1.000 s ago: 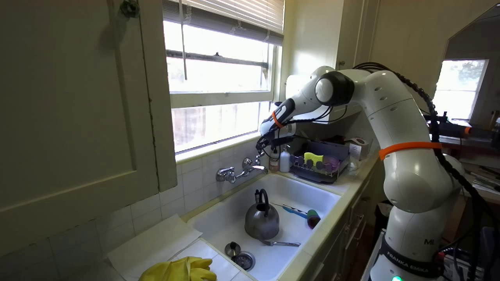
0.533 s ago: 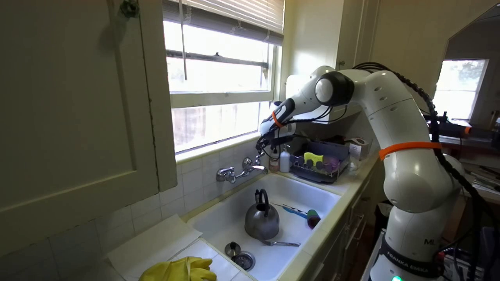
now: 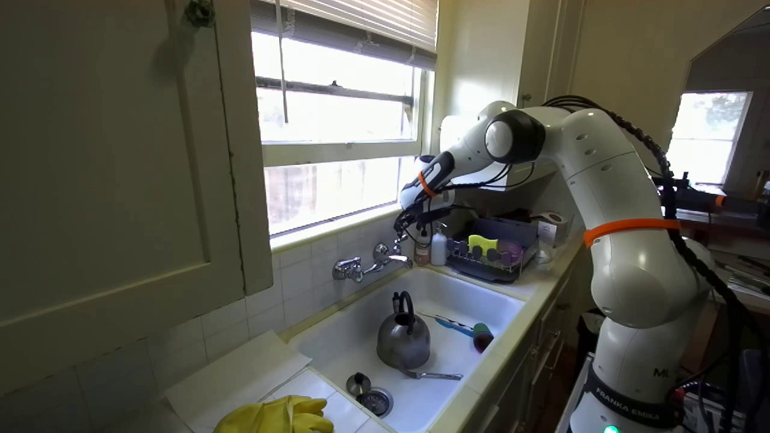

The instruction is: Move the tea pot lid slightly to the left, place the teapot under the faucet nozzle and open the faucet then close it after the water runs a bit

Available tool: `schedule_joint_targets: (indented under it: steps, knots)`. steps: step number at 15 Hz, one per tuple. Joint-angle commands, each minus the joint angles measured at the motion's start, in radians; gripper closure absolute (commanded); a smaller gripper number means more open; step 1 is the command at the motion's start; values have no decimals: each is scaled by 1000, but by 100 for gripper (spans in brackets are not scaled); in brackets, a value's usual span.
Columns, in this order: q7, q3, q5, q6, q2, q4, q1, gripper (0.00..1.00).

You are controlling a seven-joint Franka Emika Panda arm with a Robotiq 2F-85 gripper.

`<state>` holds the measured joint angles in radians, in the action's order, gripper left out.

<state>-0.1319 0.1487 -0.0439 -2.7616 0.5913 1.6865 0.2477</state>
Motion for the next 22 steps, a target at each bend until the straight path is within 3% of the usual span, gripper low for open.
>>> schedule_joint_targets:
  steps: [1, 22]
  knots:
    - [-53, -18, -13, 94, -17, 22, 16, 0]
    - [-95, -18, -21, 262, -27, 0, 20, 0]
